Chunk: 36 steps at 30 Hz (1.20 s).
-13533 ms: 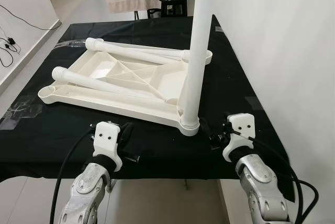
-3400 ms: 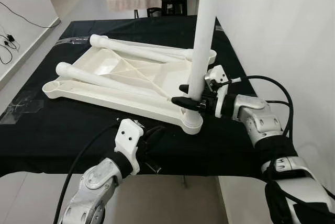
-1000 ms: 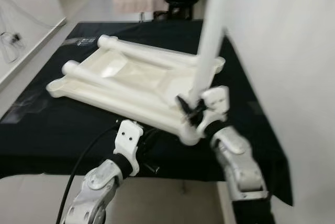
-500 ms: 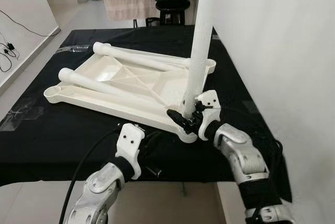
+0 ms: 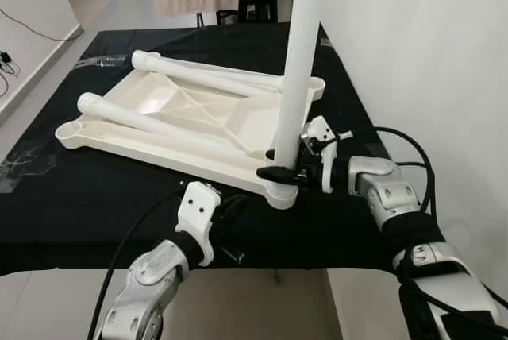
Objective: Building children table
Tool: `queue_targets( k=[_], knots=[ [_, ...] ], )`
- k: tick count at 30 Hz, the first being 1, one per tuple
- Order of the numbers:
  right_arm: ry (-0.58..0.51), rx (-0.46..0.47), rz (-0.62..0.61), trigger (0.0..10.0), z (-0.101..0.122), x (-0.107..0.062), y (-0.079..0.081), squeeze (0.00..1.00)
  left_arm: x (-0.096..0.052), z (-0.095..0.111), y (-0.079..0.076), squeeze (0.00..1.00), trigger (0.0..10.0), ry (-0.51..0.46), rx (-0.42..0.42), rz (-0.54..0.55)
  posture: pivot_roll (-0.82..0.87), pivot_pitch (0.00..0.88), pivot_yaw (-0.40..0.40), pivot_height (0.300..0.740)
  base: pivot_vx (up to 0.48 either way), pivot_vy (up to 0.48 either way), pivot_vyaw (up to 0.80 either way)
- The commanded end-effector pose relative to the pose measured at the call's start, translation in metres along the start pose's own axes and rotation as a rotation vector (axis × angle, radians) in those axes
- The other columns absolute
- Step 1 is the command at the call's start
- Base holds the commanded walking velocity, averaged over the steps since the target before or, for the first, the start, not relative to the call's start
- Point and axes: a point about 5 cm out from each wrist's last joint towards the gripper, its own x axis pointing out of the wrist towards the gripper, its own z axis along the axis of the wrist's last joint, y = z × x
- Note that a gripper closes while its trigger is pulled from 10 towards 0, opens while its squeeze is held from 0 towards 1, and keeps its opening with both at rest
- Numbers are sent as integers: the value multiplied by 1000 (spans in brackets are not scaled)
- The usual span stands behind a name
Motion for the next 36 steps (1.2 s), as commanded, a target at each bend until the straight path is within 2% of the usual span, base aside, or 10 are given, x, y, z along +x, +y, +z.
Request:
queue_targets(
  k=[1,10,15,20,28,29,30,33,34,36],
  knots=[
    [-22,37,3,0,-1,3,0,0,-3,-1,0,0,10000,13,-1,-1,28,67,-1,740,0,0,0],
    [-104,82,-96,0,-6,-17,-13,0,-3,-1,-1,0,10000,11,-2,-5,19,74,-5,740,0,0,0],
    [0,47,-440,0,-26,-30,-23,0,-5,0,-1,0,10000,11,-2,-1,12,88,-12,740,0,0,0],
    [4,135,-841,0,-50,-6,45,0,-7,-1,3,0,10000,18,-12,12,-23,106,16,740,0,0,0],
    [42,55,-907,0,-40,-4,14,0,-6,-1,4,0,10000,18,-7,21,-4,111,1,740,0,0,0],
    [49,42,-934,8588,-39,-6,9,0,-6,0,4,0,10000,16,-7,28,-2,110,0,740,0,0,0],
    [25,52,-936,10000,-37,-6,5,0,-6,0,5,0,10000,16,-7,32,7,109,-1,740,0,0,0],
    [5,62,-934,10000,-36,-7,4,0,-6,0,4,0,10000,16,-7,33,7,109,-1,740,0,0,0],
    [-42,82,-846,10000,-30,-2,9,1000,-6,0,5,0,10000,17,-4,34,9,106,0,740,0,0,0],
    [-96,74,-718,10000,-21,3,15,1000,-6,0,5,0,10000,18,-3,34,8,103,2,740,0,0,0]
  ],
)
